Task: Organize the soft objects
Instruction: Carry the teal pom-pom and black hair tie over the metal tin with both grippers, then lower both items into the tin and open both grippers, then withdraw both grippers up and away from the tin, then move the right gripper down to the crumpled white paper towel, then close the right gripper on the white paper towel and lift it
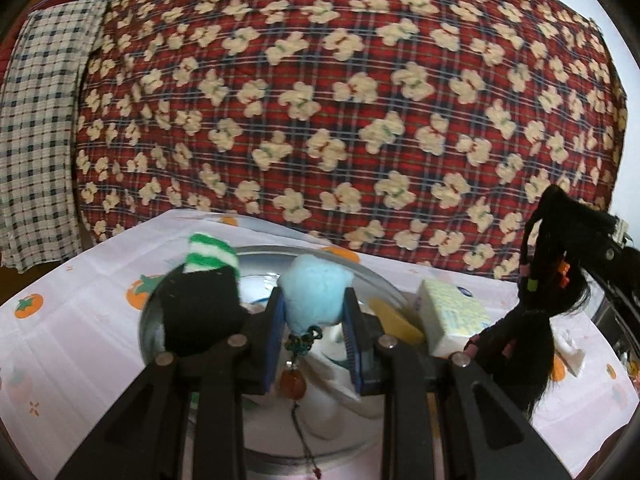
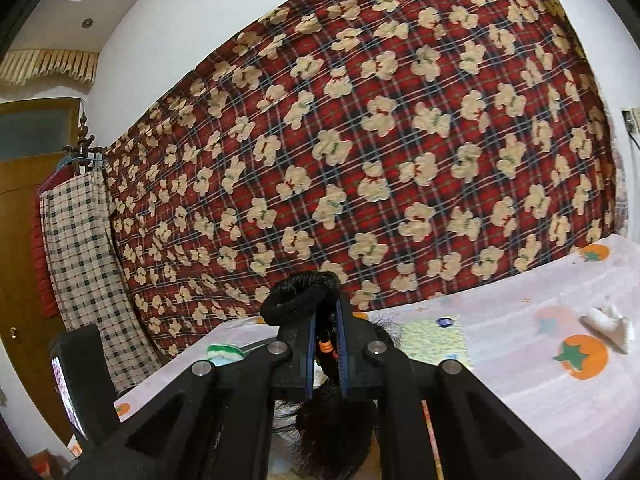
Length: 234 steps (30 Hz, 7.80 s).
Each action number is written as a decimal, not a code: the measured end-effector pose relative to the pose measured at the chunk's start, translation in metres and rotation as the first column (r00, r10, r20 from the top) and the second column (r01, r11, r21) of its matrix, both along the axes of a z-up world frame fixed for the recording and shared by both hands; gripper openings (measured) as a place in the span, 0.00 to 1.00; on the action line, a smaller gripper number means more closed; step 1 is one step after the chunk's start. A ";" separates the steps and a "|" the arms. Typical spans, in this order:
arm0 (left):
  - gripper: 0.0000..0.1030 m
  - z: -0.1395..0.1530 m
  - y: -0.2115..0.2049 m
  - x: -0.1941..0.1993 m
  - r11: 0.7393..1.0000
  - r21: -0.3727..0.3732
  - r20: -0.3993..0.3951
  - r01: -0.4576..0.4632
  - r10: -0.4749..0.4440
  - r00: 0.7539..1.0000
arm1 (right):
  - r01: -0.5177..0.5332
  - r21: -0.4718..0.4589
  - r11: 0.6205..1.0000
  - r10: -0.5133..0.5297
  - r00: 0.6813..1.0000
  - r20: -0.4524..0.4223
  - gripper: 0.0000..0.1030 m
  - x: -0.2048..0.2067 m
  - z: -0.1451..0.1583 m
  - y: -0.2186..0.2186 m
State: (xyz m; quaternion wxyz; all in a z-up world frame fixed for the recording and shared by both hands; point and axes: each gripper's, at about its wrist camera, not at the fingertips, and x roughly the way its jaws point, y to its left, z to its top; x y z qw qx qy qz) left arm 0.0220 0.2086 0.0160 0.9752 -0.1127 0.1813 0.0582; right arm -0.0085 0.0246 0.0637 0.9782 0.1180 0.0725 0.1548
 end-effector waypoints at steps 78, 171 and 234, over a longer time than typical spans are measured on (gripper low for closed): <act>1.00 -0.021 0.061 0.019 0.955 -0.002 0.039 -0.297 0.296 0.954 | 0.024 -0.049 0.999 -0.029 0.994 -0.102 0.83 0.090 -0.042 0.061; 1.00 -0.017 -0.153 -0.010 0.985 0.154 -0.010 0.077 -0.077 0.997 | 0.412 -0.188 0.891 -0.424 0.905 -0.025 0.89 0.018 -0.042 -0.169; 0.99 -0.003 -0.191 0.004 0.941 0.128 -0.044 0.314 -0.310 0.950 | 0.137 -0.259 0.956 -0.266 0.776 -0.572 0.52 0.113 -0.090 -0.297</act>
